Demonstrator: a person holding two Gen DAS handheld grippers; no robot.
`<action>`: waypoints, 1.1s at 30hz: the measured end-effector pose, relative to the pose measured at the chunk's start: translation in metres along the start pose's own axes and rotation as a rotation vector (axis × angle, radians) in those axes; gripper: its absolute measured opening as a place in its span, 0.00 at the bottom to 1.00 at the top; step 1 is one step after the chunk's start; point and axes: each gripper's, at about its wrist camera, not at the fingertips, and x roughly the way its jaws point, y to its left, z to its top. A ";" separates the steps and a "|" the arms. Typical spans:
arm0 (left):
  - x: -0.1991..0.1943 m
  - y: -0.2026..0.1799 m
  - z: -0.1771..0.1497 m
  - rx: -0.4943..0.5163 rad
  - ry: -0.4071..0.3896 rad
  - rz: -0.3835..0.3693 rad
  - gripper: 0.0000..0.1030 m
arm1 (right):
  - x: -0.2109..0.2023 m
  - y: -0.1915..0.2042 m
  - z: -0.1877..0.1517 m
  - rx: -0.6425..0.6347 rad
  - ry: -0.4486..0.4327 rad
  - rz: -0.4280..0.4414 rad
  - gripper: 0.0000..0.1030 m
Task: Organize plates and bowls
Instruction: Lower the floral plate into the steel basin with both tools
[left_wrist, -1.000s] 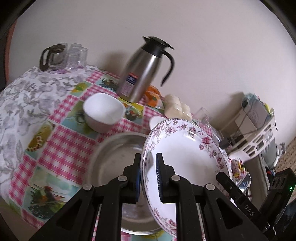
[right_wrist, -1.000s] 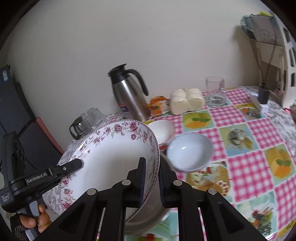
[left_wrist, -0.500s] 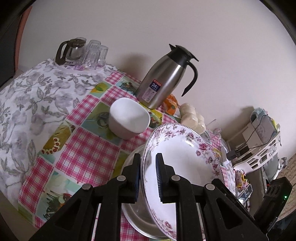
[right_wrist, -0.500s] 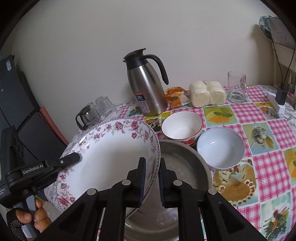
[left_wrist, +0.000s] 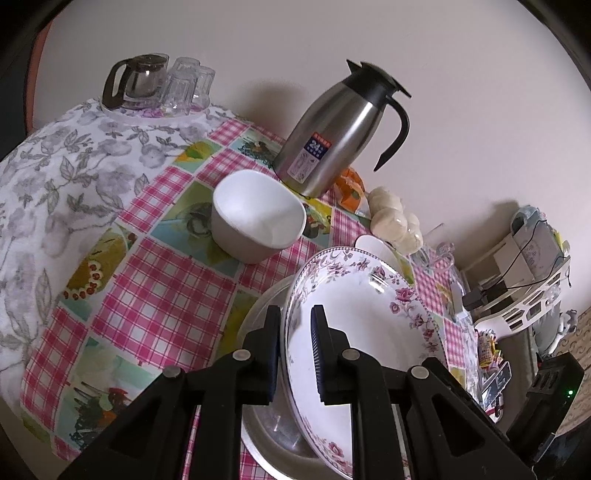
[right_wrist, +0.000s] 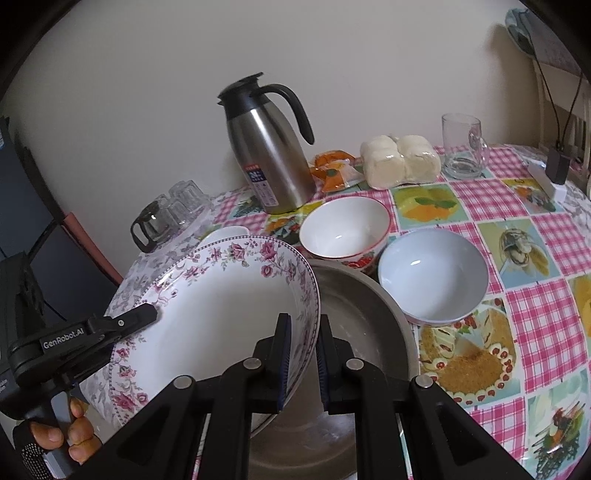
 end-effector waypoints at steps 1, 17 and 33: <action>0.003 -0.001 -0.001 0.001 0.007 0.002 0.14 | 0.001 -0.002 0.000 0.005 0.002 -0.004 0.14; 0.052 0.001 -0.015 0.001 0.114 0.062 0.14 | 0.031 -0.029 -0.009 0.047 0.078 -0.064 0.14; 0.066 0.003 -0.020 0.008 0.159 0.120 0.14 | 0.055 -0.035 -0.021 0.043 0.145 -0.105 0.16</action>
